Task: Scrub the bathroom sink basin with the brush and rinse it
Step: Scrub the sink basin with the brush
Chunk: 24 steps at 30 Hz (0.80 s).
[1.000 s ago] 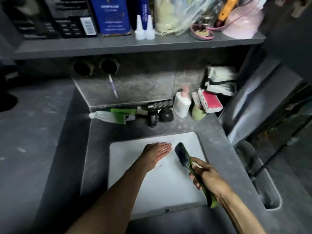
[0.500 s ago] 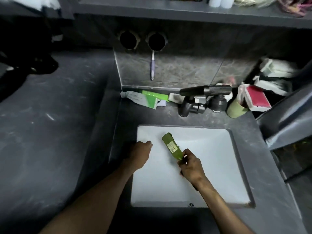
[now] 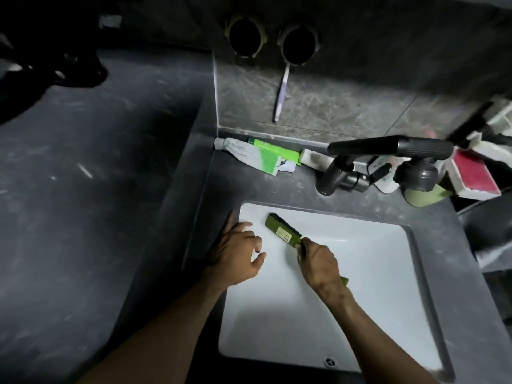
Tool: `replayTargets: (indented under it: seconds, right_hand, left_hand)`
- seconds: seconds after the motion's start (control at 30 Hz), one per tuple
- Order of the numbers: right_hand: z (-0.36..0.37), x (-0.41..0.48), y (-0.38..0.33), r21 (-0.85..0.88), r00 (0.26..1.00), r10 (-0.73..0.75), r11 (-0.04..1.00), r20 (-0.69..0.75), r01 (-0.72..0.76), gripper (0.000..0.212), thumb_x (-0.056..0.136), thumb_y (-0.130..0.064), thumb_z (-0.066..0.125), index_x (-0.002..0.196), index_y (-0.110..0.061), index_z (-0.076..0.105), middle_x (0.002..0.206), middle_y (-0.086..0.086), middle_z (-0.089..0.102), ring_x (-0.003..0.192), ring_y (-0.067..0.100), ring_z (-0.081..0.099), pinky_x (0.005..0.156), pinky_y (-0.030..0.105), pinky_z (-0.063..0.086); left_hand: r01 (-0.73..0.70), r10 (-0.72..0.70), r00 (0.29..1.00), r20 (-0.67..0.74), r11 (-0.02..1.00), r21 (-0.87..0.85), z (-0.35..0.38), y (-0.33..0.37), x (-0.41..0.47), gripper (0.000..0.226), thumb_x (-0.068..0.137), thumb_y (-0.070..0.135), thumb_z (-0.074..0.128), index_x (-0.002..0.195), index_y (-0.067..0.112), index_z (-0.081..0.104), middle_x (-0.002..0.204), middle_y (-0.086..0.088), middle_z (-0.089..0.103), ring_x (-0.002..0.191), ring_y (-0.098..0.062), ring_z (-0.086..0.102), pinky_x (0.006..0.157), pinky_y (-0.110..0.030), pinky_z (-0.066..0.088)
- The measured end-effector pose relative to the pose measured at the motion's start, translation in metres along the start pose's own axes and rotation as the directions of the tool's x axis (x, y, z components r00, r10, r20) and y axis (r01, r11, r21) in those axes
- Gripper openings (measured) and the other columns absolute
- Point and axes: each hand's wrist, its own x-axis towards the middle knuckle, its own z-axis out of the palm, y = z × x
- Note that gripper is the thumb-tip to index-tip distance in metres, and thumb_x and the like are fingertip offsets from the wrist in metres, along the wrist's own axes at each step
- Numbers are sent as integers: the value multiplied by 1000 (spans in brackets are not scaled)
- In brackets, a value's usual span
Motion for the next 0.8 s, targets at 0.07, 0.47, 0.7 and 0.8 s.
replayTargets:
  seconds: [0.07,0.47,0.7,0.8]
  right_hand:
    - [3,11,-8,-29,998,-54,998,-17,54,29,104,-34,37,112,-14,57,89,11,69,79,34,64,61,30,35]
    - [11,11,1,-183,998,23,983,-57,-33,27,100,-28,38,121,-17,51,79,0,58,63,24,51,58,28,38]
    - [25,21,-6,-232,1000,-12,973,-2,11,30,102,-28,33,124,-16,50,94,9,67,83,33,65,67,36,46]
    - [14,-4,43,-164,983,179,969,-50,-185,32,102,-32,32,118,-14,53,92,10,66,82,34,64,72,38,52]
  left_hand:
    - [-33,33,999,22,999,14,-1,-4,-3,29,80,52,61,73,26,71,76,12,71,119,-15,61,126,-47,8]
    - [-70,70,990,-125,998,4,-4,-4,-5,40,82,49,65,55,19,60,56,8,57,94,-15,63,123,-43,21]
    - [-77,87,992,-91,991,113,0,-6,-4,50,86,55,56,51,19,54,52,8,56,84,-16,58,122,-43,23]
    - [-94,108,986,-126,989,111,1,-6,-3,49,86,56,56,52,23,41,50,8,54,84,-17,58,120,-44,26]
